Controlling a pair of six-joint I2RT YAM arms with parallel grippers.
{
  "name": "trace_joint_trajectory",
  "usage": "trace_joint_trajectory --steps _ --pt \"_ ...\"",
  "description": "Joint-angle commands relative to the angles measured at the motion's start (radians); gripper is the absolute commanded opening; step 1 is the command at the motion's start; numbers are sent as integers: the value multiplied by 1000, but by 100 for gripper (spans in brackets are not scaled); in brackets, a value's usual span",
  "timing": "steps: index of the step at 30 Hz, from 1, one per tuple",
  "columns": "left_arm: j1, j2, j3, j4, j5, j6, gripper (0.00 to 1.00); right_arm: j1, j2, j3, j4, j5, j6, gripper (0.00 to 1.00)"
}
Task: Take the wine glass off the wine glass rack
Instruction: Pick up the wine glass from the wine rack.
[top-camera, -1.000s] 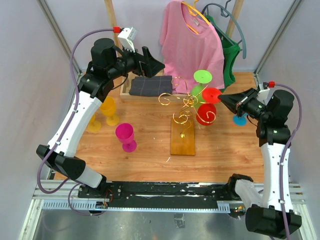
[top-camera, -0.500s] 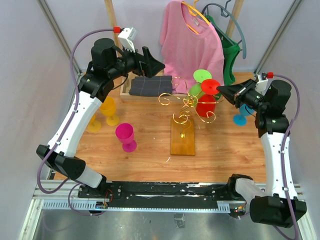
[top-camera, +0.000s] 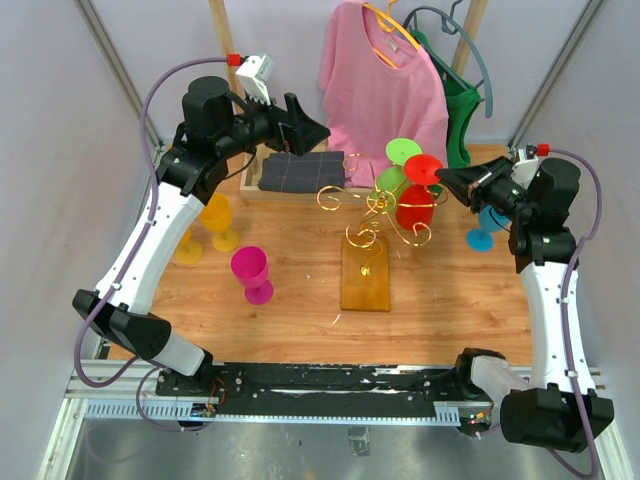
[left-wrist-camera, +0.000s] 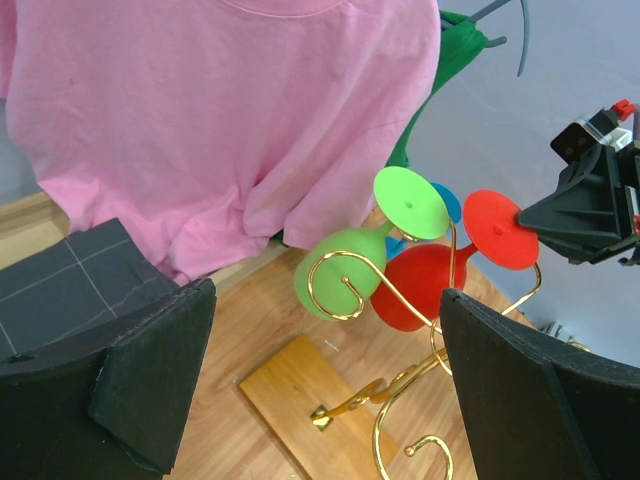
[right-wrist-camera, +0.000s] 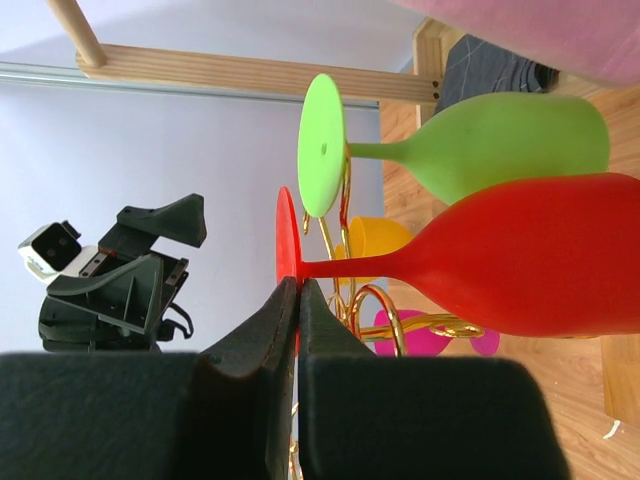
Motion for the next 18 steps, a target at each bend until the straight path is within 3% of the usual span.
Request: trace_joint_trajectory --steps 1,18 --pt "-8 -5 8 24 5 12 99 10 3 21 23 36 -32 0" --pt "-8 0 6 23 13 9 99 -137 -49 -7 -32 17 -42 1"
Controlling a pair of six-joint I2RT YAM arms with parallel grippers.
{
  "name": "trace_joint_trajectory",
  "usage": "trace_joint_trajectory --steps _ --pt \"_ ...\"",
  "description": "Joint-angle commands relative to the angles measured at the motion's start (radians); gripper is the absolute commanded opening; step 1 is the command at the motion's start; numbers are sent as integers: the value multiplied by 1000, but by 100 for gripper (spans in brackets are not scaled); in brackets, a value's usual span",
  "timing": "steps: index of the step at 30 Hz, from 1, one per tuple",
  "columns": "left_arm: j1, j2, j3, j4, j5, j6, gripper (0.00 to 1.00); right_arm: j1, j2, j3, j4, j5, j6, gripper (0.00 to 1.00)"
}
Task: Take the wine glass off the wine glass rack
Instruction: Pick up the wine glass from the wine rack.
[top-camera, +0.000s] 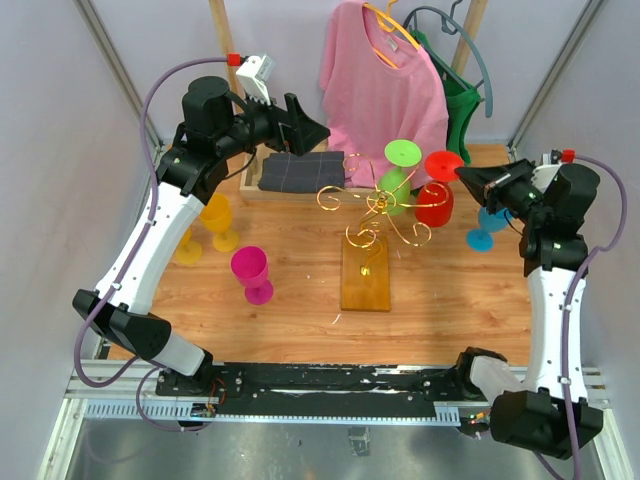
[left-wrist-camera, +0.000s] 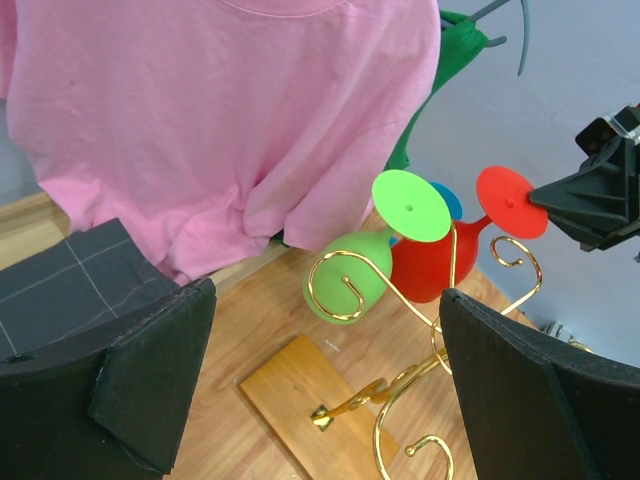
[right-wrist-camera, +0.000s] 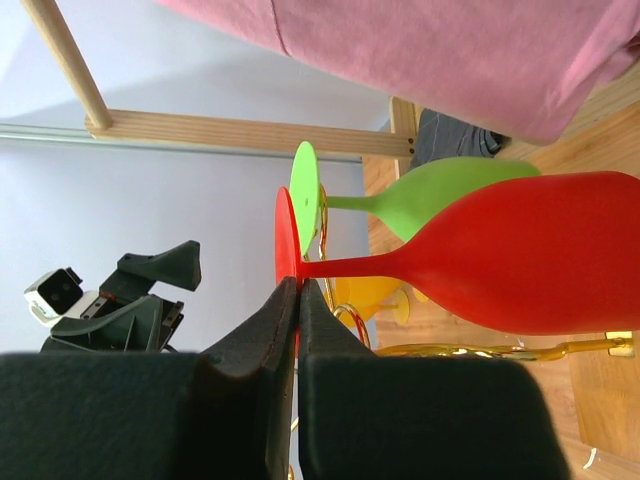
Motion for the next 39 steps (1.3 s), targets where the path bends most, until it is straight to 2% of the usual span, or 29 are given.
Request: trace_joint_trajectory --steps 1,11,19,39 --pt "-8 -1 6 21 12 7 99 -37 -30 -8 -11 -19 -18 1" --pt "-7 -6 2 15 9 14 99 -139 -119 -42 -120 -64 -53 1" --pt "-8 -5 7 18 12 11 99 -172 -202 -84 -205 -61 -70 1" --pt "-7 -13 5 18 17 12 99 -207 -313 8 -422 20 -121 1"
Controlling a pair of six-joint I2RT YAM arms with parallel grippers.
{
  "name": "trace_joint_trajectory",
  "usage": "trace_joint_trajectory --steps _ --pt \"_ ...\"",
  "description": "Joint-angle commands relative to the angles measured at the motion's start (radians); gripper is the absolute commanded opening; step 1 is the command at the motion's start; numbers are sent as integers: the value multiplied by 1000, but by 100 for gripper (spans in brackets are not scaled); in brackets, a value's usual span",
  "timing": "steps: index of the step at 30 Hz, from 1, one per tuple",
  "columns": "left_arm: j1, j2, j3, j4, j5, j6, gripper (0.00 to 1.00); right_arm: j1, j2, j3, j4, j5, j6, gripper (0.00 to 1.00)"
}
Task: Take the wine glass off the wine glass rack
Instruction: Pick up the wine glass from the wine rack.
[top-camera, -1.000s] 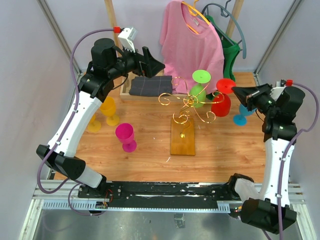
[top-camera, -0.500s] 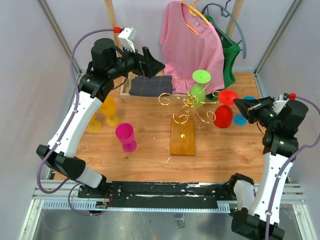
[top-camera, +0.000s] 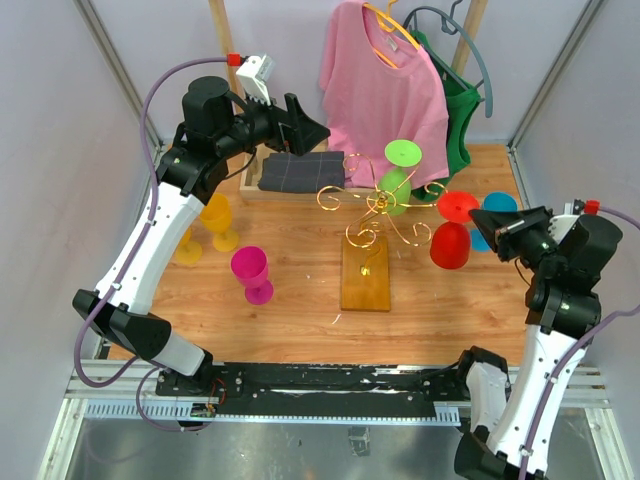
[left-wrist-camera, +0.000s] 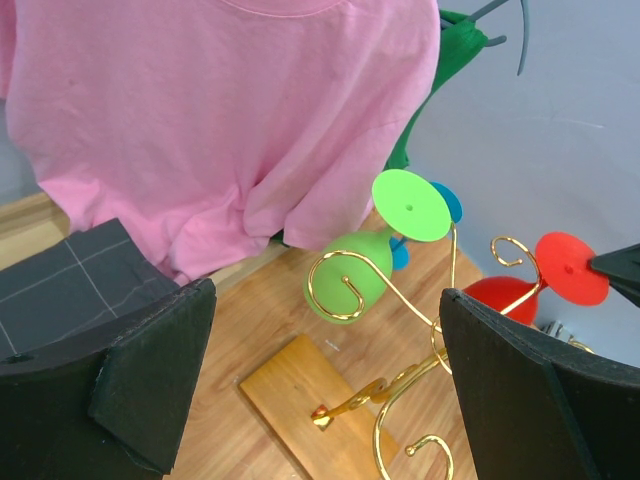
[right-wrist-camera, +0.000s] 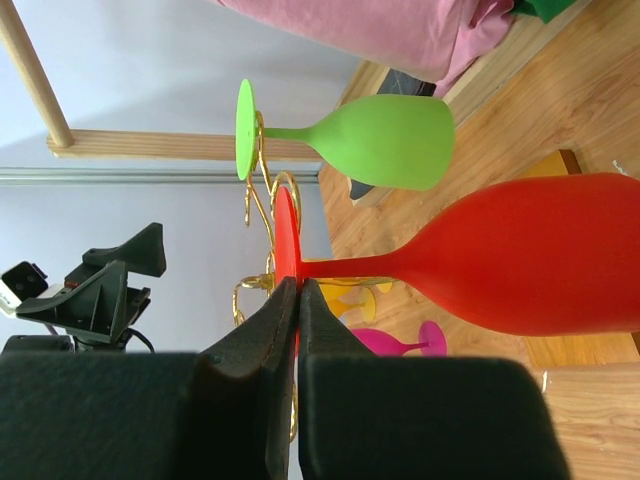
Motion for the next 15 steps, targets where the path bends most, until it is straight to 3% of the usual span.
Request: trace_joint_trajectory --steps 1,9,15 --pt "-8 -13 5 16 17 12 99 -20 -25 53 -41 31 -20 1" --pt "-7 -12 3 19 16 13 99 -24 -37 127 -67 41 -3 1" --pt "-7 -11 6 17 16 16 99 -26 -28 258 -200 99 -67 1"
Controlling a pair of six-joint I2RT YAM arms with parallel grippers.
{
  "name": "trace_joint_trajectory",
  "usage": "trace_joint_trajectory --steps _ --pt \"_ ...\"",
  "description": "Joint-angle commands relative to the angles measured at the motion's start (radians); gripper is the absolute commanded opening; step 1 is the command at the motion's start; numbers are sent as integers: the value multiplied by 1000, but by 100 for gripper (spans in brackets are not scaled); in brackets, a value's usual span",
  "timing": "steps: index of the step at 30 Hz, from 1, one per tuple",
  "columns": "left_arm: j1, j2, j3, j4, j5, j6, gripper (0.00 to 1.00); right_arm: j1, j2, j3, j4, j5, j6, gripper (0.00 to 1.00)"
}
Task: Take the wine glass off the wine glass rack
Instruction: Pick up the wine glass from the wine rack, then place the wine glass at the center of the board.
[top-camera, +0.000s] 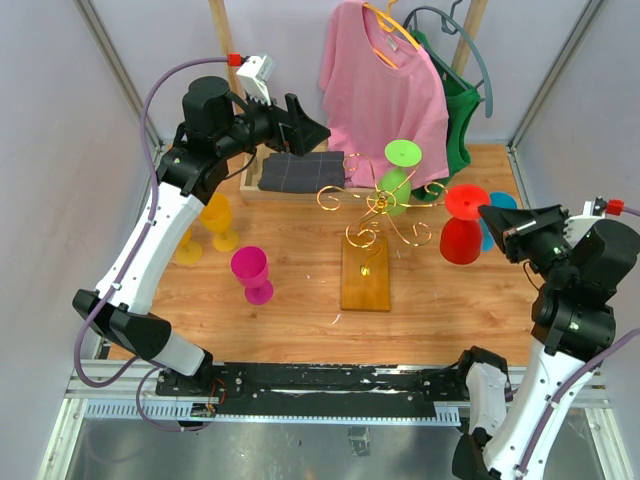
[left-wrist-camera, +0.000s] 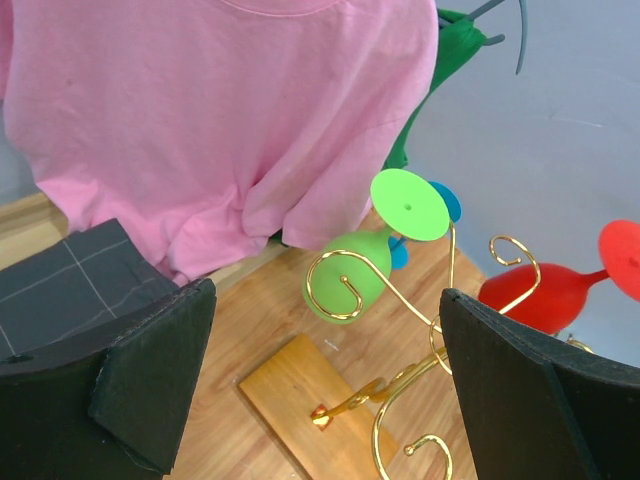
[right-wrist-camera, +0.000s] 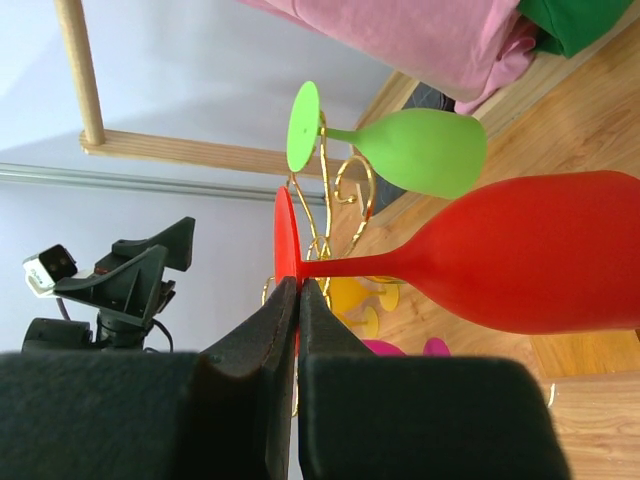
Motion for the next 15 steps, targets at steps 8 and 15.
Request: trace_joint_trajectory --steps 8,15 --pt "-6 -10 7 19 15 15 99 -18 14 237 -205 119 -104 0" --pt "-6 -13 2 25 16 14 99 -18 88 456 -288 196 -170 0"
